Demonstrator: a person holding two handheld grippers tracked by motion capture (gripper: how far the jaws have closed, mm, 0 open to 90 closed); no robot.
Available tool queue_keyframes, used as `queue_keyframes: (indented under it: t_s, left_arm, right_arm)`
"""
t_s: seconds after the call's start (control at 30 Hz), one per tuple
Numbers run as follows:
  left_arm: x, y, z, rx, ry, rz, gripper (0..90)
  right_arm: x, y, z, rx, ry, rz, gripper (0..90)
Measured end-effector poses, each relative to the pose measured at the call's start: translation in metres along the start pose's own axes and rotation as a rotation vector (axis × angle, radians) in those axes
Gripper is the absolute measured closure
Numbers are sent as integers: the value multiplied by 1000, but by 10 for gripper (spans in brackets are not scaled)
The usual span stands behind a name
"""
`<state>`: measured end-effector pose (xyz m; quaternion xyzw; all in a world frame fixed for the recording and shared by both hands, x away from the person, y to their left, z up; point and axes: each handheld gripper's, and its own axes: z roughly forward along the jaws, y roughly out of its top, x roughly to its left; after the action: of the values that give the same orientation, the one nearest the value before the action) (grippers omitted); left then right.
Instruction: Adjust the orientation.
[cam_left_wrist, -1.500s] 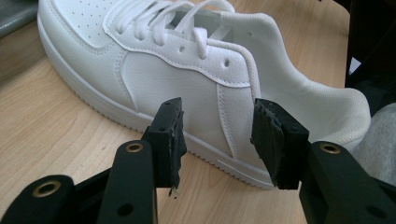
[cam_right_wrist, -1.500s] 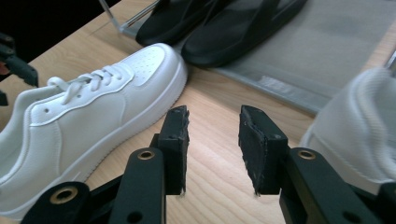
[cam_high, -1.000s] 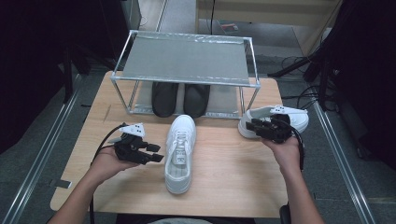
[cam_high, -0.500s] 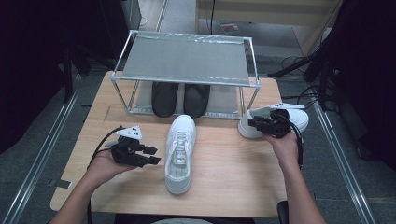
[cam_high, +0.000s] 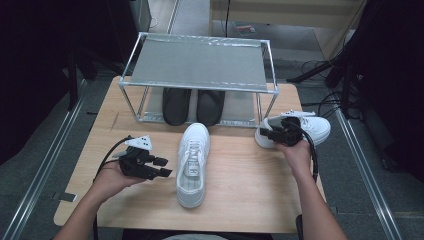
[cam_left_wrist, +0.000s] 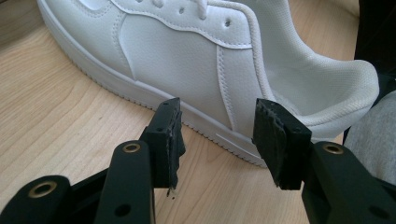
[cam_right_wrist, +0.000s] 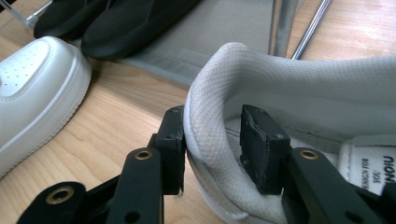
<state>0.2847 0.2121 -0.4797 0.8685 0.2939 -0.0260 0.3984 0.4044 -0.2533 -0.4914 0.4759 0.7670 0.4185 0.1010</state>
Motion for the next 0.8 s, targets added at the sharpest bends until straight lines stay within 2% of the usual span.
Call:
queue_keyframes:
  t_s: [0.1,0.17,0.2,0.23,0.3,0.43,0.5,0.63,0.7,0.8]
  left_arm:
    - [0,0,1,5,0,4,520]
    - [0,0,1,6,3,2,519]
    - [1,0,0,6,5,1,519]
    - [2,-1,0,3,5,-1,518]
    - [3,-2,-1,0,6,-6,518]
    - [4,-2,-3,-5,8,-14,517]
    - [4,-2,-3,-5,8,-18,518]
    - [2,-1,-3,-14,3,-15,518]
    - [2,-1,-3,-11,5,-14,518]
    - [3,-1,-3,-13,7,-16,519]
  right_arm:
    - [3,-1,7,22,-8,-33,656]
    - [7,-2,14,45,-36,-76,667]
    - [8,-1,16,59,-43,-83,674]
    - [7,0,16,57,-39,-75,687]
    - [4,2,16,79,5,-40,720]
    - [5,4,15,98,19,-34,764]
    - [5,5,13,95,14,-46,769]
    - [14,9,8,96,-59,-138,768]
    - [14,10,5,94,-44,-117,769]
    - [14,11,-3,78,-30,-111,769]
